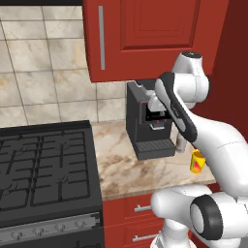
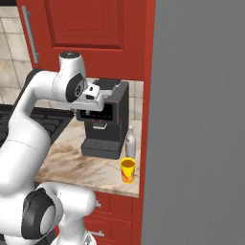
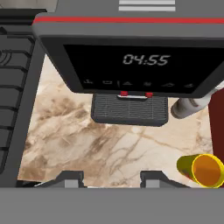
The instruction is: Place the microwavable item in the microwave. Then, close the microwave door and press the start button.
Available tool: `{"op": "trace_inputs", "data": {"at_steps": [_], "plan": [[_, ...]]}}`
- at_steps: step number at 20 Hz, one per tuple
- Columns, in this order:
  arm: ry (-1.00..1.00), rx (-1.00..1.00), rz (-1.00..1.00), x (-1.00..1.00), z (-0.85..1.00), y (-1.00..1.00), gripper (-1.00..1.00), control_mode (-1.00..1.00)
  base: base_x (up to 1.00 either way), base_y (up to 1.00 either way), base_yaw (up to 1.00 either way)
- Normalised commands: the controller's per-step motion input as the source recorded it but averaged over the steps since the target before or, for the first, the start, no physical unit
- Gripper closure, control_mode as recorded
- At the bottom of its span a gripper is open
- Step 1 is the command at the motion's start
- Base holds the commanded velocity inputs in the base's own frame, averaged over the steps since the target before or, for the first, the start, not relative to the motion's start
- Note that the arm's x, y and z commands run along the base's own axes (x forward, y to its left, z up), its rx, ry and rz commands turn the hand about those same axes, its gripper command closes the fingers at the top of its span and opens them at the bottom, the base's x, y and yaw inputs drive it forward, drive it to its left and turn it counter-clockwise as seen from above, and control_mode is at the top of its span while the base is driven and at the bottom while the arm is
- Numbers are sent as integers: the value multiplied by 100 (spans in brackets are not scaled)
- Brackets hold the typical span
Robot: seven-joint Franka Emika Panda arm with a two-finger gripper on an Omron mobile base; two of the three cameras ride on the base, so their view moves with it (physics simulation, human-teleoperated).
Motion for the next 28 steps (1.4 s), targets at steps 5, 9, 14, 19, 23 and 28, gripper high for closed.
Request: {"op": "trace_inputs", "data": {"at_steps": [5,9,14,19,23,28], "plan": [[-3,0,0,-12,-6,0,-100,-100,0,0,0],[15,-14,0,10,-83,1,-100,-100,0,0,0],[-7,-2,0,-47,-77,-45,-100,-100,0,0,0],[-3,0,0,-36,-40,-82,-100,-100,0,0,0],[4,0,0,5,-51,-51,-100,-100,0,0,0],[9,-1,0,22,-34,-22,-100,-100,0,0,0]]}}
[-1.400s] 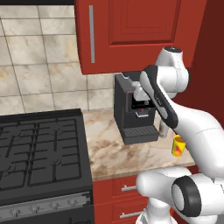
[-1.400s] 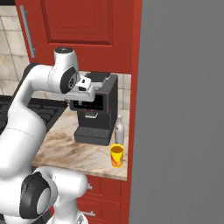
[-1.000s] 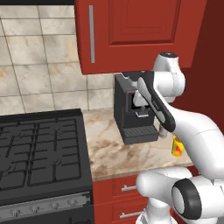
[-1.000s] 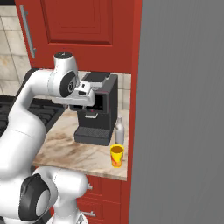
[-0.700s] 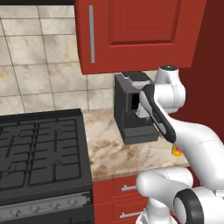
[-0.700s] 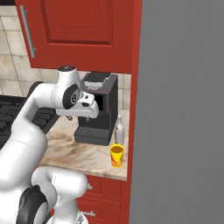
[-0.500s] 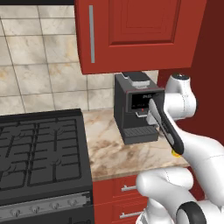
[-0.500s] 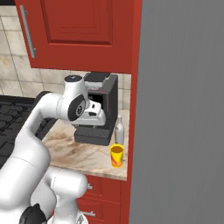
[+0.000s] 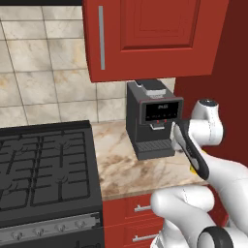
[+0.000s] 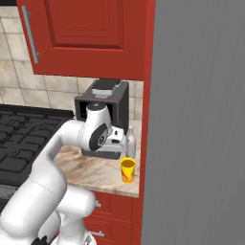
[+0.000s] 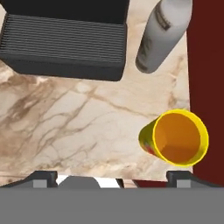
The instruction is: Place the microwavable item in the microwave. Then, close the microwave door and press the start button.
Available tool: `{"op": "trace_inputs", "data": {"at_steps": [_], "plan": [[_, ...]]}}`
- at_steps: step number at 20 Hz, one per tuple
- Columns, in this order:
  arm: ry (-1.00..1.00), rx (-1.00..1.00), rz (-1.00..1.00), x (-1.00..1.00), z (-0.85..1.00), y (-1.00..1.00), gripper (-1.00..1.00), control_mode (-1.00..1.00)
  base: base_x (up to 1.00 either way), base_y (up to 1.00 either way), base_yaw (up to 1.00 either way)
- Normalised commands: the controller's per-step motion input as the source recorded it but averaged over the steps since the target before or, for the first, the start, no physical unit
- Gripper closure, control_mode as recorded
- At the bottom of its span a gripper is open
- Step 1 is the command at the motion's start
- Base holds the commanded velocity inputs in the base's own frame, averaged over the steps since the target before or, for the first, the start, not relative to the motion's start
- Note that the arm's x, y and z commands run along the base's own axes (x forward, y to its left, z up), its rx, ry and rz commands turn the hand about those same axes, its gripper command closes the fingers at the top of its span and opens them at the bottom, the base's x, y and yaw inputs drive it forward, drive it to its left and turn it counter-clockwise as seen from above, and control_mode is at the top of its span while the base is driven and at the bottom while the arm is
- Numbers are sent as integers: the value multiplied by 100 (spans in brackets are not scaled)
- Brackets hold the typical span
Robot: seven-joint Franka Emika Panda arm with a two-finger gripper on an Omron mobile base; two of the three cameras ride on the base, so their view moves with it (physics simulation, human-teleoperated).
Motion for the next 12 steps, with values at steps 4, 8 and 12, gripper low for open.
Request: {"op": "trace_inputs", "data": {"at_steps": [4,8,12], "plan": [[14,-3,0,30,-24,-8,-100,-100,0,0,0],[12,-5,0,23,-37,-12,-100,-100,0,0,0],[11,-3,0,19,-40,-20,-100,-100,0,0,0]]}}
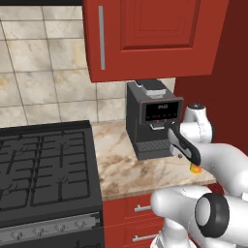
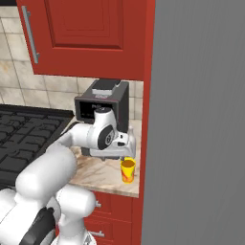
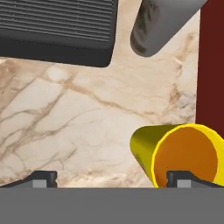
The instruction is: Place the microwavable item in the microwave. Then, close the microwave door and press the start button.
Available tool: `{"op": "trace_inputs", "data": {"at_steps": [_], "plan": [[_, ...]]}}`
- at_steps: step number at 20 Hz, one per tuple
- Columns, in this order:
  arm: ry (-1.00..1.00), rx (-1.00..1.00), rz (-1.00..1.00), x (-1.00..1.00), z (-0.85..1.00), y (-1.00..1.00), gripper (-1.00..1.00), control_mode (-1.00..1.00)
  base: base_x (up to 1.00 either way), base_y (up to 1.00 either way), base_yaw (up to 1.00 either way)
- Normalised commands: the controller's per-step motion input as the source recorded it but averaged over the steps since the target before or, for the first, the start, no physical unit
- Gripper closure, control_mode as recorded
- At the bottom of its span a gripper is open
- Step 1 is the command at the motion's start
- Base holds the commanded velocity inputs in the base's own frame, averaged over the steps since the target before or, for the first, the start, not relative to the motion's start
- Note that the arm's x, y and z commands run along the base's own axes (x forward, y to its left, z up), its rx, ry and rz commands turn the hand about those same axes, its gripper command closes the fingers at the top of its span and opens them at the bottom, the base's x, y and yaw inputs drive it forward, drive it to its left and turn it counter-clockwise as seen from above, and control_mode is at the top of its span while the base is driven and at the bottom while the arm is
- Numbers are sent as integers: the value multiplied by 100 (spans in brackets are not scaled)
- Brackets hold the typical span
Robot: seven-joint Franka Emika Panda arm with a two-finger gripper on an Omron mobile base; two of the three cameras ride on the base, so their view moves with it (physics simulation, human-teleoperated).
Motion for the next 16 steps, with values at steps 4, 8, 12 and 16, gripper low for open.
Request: {"op": "trace_inputs", "data": {"at_steps": [4,8,12,16], "plan": [[10,0,0,7,-24,-26,-100,-100,0,0,0],[5,0,0,10,-16,-11,-100,-100,0,0,0],[0,0,0,6,-3,-15,-100,-100,0,0,0],[2,0,0,6,-16,-19,-100,-100,0,0,0]]}}
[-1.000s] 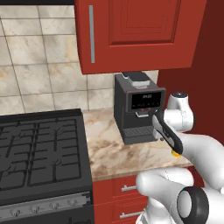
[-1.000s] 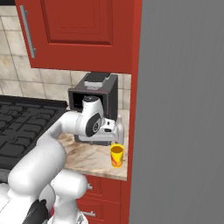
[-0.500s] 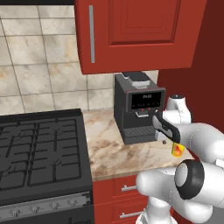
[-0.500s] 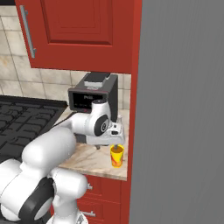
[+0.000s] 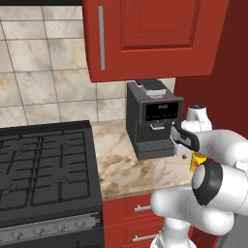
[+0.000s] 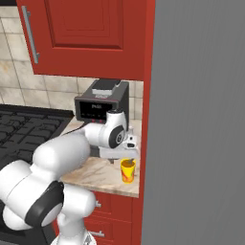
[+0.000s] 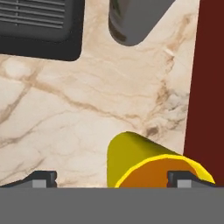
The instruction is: Place the microwavable item in the microwave. Then, close the microwave door and press the start button.
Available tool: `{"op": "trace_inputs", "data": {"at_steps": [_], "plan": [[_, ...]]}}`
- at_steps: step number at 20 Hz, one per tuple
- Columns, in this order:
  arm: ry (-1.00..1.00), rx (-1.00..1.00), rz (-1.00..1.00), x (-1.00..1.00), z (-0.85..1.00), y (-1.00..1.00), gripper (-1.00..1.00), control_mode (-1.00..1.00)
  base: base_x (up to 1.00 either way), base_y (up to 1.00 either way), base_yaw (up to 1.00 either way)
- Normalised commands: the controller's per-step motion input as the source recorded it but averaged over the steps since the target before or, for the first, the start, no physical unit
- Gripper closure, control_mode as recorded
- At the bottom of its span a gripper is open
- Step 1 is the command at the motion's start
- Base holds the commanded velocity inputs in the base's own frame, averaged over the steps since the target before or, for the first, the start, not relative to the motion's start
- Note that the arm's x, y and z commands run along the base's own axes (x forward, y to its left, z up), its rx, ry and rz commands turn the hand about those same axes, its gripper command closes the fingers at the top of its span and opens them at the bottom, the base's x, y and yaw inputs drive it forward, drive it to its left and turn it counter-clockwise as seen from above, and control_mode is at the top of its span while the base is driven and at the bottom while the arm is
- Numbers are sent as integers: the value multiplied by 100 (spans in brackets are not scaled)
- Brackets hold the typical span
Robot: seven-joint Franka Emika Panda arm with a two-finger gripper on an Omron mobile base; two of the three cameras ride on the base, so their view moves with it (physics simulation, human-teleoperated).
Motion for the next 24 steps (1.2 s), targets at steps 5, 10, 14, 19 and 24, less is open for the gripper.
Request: {"op": "trace_inputs", "data": {"at_steps": [5,10,14,19,24], "plan": [[6,0,0,9,-31,-10,-100,-100,0,0,0],[6,0,0,10,-38,0,-100,-100,0,0,0],[0,-6,2,-6,-44,3,-100,-100,0,0,0],[0,-14,3,-40,-53,7,100,-100,0,0,0],[-10,-9,1,-45,-24,3,100,-100,0,0,0]]}}
